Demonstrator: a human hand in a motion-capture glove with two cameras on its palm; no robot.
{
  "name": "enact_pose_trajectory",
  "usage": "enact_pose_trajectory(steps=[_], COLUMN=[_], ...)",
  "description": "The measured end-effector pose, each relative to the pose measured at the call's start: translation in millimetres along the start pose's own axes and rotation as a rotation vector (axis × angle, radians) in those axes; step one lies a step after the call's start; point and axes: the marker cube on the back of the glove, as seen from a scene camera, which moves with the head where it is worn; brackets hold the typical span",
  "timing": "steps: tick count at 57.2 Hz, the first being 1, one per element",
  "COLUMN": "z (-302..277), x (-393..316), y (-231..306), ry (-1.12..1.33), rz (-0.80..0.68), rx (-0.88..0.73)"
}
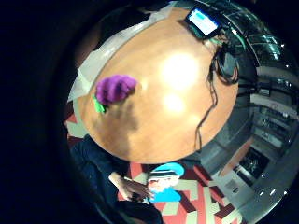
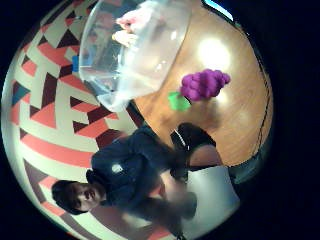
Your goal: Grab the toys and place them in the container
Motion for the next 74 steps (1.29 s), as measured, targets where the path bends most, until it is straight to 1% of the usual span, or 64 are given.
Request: enact_pose_trajectory(steps=[8,17,22,34,42,48,57,64,74], z=[42,62,63,41,30,27,37,57,93], x=[1,-5,-12,-24,-31,-32,-27,-22,-17], y=[-12,-21,-23,-21,-14,-8,-11,-24,-47], ry=[0.017,0.063,0.093,0.087,0.11,0.093,0.104,0.121,0.103], rz=[-0.03,-0.059,-0.081,-0.116,-0.117,-0.113,-0.075,-0.04,-0.064], rx=[-0.04,-0.074,-0.024,0.14,0.165,0.126,0.046,-0.015,-0.074])
